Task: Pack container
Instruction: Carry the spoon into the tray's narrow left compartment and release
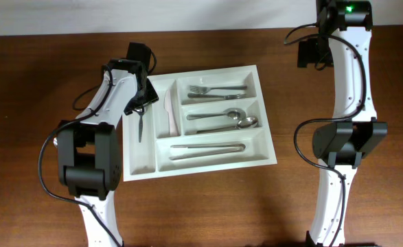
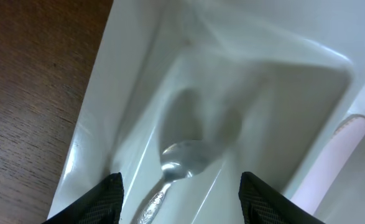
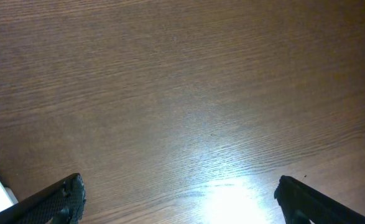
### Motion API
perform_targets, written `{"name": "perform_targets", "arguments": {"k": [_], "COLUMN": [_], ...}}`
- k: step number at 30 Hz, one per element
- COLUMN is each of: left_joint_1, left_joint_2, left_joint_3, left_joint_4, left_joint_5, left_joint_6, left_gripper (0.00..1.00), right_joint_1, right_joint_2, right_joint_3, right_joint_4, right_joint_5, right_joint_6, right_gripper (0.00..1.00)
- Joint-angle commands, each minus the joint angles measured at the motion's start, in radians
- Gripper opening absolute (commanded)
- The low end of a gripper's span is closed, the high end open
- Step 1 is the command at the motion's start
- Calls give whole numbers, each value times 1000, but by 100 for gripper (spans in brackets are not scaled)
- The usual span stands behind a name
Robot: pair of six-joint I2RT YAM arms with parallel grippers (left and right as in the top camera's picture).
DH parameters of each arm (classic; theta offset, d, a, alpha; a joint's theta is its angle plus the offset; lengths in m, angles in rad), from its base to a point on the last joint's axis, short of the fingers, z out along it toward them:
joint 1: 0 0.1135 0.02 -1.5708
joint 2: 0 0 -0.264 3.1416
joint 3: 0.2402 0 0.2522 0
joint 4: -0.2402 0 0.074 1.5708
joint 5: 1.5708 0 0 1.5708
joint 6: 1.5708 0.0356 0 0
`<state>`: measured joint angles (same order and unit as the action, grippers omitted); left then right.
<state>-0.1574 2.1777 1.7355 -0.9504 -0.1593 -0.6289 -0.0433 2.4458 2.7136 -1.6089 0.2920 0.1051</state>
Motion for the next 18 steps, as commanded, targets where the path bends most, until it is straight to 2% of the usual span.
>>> {"name": "perform_targets", "arguments": {"k": [1,6,12,18], "left_joint_1": [23,55,61,82], "left_joint_2": [14,-2,-20,-43], "left_joint_3": [21,103,240,332], "left_joint_4": [-16,-40,-41,-104], "left_joint_5": [-20,-19,14,-8], "left_joint_6": [34,82,208,211], "left_gripper": [63,63,62,62], "right_joint_1": [3,3,3,3], "right_joint_2": [-27,-27,-27,-27], "right_joint_3": [17,17,17,17], "right_joint_4": [0,1,0,0], "right_joint_5": [23,23,23,23], "right_joint_6": [12,12,12,12], "right_gripper": [99,99,99,99]}}
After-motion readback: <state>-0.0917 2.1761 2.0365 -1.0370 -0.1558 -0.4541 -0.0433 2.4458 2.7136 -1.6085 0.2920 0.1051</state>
